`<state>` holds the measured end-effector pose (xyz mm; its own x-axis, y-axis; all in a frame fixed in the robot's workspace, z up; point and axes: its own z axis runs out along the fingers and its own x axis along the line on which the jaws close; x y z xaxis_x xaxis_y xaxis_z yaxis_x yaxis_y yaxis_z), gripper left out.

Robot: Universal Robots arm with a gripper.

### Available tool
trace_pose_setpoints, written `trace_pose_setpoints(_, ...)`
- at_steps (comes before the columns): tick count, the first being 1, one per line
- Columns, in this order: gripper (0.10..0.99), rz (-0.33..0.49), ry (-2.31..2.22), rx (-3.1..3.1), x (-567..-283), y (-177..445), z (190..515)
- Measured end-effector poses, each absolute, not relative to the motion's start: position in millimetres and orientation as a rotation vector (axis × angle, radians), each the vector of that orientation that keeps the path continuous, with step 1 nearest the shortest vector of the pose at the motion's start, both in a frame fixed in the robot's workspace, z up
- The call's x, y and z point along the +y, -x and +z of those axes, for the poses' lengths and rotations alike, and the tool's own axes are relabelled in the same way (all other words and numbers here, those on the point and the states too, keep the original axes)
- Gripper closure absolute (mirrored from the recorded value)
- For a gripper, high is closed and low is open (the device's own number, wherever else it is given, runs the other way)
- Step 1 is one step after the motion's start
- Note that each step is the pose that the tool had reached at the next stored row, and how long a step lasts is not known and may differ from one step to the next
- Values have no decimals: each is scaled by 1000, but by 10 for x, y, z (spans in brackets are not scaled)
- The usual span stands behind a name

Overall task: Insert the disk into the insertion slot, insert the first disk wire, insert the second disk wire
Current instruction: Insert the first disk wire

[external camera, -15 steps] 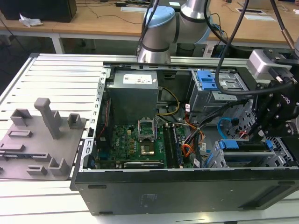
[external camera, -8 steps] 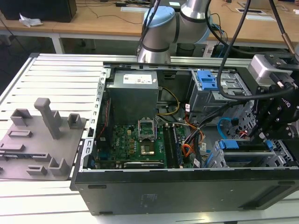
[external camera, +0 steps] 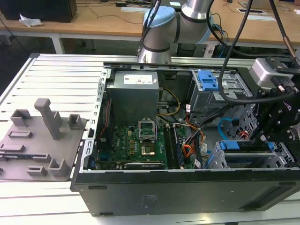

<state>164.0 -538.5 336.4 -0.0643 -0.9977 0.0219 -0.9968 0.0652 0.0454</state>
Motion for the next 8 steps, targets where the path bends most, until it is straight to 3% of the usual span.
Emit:
trace_pose_setpoints(5, 898, -30, -2116, -2258, -5386, -1640, 3354)
trace_pose_setpoints(7, 773, -29, -2116, -2258, -5386, -1640, 3358)
trace_pose_setpoints(8, 773, -28, -2116, -2258, -5387, -1640, 3368)
